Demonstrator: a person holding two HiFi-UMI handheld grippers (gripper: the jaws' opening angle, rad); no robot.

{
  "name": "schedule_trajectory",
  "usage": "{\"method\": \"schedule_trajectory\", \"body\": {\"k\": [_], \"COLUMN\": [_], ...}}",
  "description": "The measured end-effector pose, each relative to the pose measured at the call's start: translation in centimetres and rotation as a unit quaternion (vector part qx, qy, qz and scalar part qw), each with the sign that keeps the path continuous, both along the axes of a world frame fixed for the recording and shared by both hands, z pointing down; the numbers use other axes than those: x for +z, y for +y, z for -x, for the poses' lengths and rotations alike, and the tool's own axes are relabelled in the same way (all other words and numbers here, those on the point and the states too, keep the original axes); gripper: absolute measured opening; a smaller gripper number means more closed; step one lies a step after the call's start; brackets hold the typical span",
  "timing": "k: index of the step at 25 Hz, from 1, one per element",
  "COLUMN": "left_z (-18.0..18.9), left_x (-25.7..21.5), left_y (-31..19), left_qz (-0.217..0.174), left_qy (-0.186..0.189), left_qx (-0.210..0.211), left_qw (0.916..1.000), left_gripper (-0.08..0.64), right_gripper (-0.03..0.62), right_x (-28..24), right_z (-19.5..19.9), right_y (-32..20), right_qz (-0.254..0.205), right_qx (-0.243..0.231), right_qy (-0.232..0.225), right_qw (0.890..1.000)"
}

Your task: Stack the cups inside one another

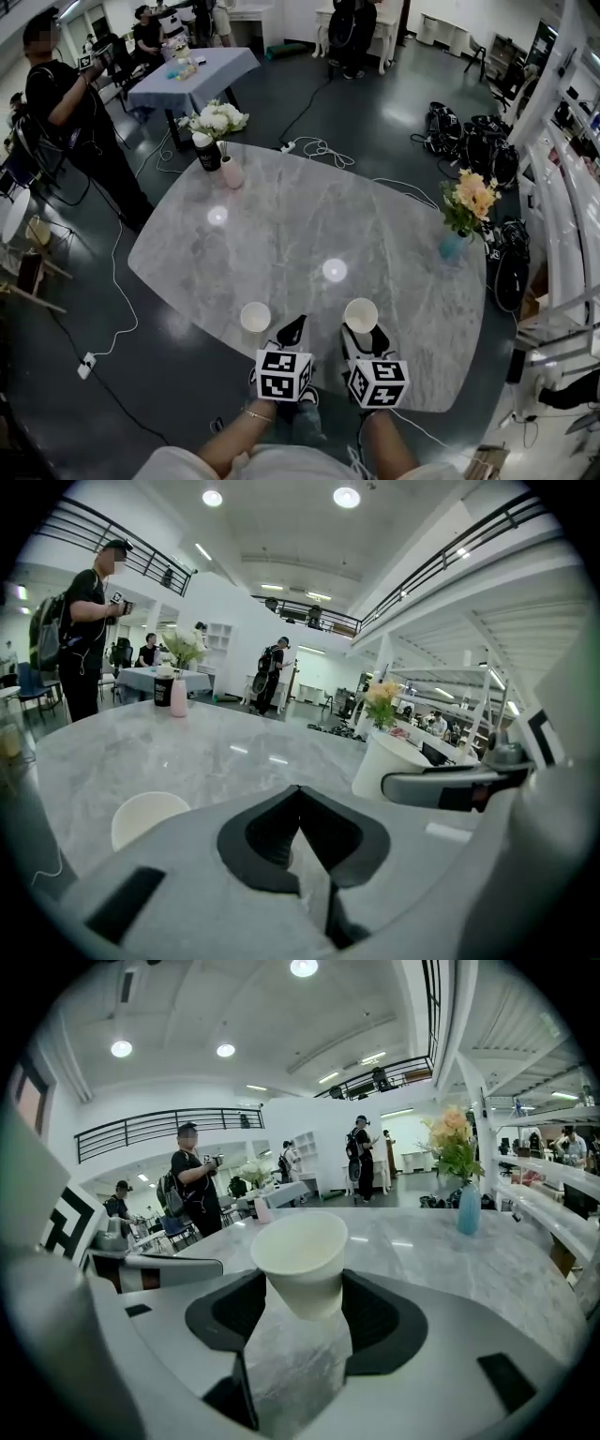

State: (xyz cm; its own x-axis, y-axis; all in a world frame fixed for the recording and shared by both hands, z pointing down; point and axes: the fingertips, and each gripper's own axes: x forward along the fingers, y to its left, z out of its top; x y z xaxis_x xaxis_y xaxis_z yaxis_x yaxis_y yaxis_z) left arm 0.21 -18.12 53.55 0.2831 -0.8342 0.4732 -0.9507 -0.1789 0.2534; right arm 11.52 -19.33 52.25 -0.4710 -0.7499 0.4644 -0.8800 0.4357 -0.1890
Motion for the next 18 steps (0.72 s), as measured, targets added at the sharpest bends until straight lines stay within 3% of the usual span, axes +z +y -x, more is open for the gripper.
{"method": "schedule_trajectory", "body": {"k": [9, 18], "left_z": [4.3, 10.4], "left_x": [-1.8, -3.7], "left_y": [1.6, 5.9], "left_qz": [-0.026, -0.032], "left_qy": [-0.007, -0.011], "left_qx": [-0.073, -0.152], "left_qw": [0.9970, 0.9877], "left_gripper": [-0.005, -0.005], "right_gripper": [0.232, 0.232], "right_x": [-1.7, -3.9], "right_z": [4.9, 10.8], "right_y": [-0.1, 2.2], "right_qz": [-0.016, -0.020], "right_qx": [-0.073, -0.146], "right_qy": [-0.018, -0.029], "right_qw": [0.997, 0.989]}}
